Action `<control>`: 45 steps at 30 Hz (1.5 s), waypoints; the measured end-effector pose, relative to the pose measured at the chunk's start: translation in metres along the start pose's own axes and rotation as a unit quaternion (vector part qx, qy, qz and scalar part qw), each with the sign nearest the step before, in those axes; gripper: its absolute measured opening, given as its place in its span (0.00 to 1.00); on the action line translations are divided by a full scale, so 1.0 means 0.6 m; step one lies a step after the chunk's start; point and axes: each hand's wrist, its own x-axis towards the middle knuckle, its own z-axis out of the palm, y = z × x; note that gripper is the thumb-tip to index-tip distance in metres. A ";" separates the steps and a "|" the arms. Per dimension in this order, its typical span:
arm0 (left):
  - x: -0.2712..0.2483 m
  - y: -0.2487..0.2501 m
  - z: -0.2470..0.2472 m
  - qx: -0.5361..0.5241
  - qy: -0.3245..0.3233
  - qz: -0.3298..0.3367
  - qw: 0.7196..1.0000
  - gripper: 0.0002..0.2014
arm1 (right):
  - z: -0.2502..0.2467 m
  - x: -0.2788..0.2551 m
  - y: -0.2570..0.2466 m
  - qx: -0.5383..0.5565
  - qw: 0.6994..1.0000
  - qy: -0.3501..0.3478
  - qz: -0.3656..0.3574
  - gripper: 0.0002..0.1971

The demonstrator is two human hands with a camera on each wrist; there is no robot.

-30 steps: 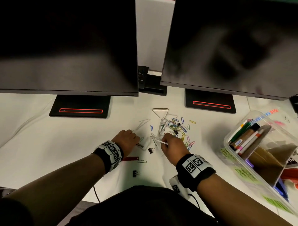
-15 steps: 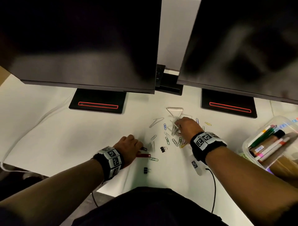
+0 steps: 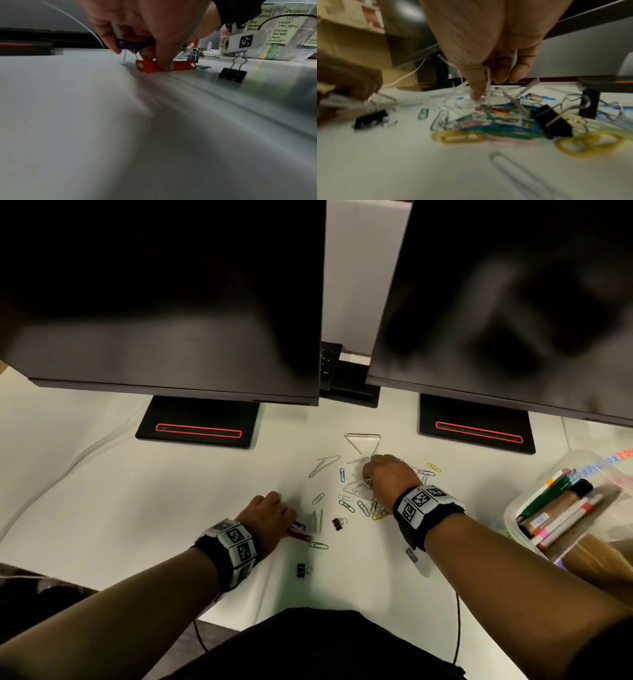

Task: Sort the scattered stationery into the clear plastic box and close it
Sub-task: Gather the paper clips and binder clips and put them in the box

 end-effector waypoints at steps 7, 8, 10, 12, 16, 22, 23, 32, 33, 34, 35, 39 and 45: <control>0.010 0.001 -0.040 -0.045 0.034 -0.059 0.997 0.21 | -0.025 -0.040 -0.001 0.280 0.933 0.174 0.145 0.10; 0.014 0.003 -0.053 -0.057 0.036 -0.072 0.995 0.20 | -0.030 -0.048 -0.003 0.309 0.921 0.170 0.164 0.10; 0.019 0.007 -0.079 -0.093 0.069 -0.070 0.991 0.21 | -0.038 -0.067 -0.004 0.367 0.894 0.167 0.194 0.08; 0.031 0.019 -0.106 -0.139 0.098 -0.083 0.982 0.19 | -0.051 -0.088 -0.003 0.421 0.866 0.175 0.205 0.06; 0.062 0.056 -0.173 -0.306 0.058 -0.109 0.944 0.11 | -0.079 -0.132 0.011 0.455 0.839 0.201 0.220 0.06; 0.107 0.173 -0.295 -0.443 0.086 0.001 0.892 0.05 | -0.132 -0.237 0.093 0.477 0.798 0.228 0.288 0.13; 0.113 0.194 -0.312 -0.459 0.093 0.019 0.883 0.05 | -0.142 -0.257 0.110 0.469 0.799 0.230 0.299 0.13; 0.215 0.403 -0.414 -0.560 0.066 0.085 0.822 0.09 | -0.180 -0.406 0.284 0.449 0.770 0.180 0.416 0.18; 0.227 0.420 -0.418 -0.555 0.060 0.076 0.826 0.10 | -0.177 -0.408 0.298 0.444 0.770 0.177 0.422 0.18; 0.238 0.437 -0.419 -0.549 0.054 0.070 0.831 0.11 | -0.173 -0.409 0.311 0.440 0.770 0.174 0.429 0.19; 0.249 0.455 -0.421 -0.541 0.048 0.064 0.837 0.11 | -0.168 -0.410 0.324 0.438 0.766 0.175 0.436 0.18; 0.287 0.501 -0.416 -0.509 0.014 0.036 0.860 0.10 | -0.151 -0.402 0.357 0.468 0.737 0.182 0.452 0.16; 0.330 0.552 -0.405 -0.497 -0.023 0.001 0.867 0.11 | -0.125 -0.392 0.389 0.517 0.712 0.166 0.446 0.14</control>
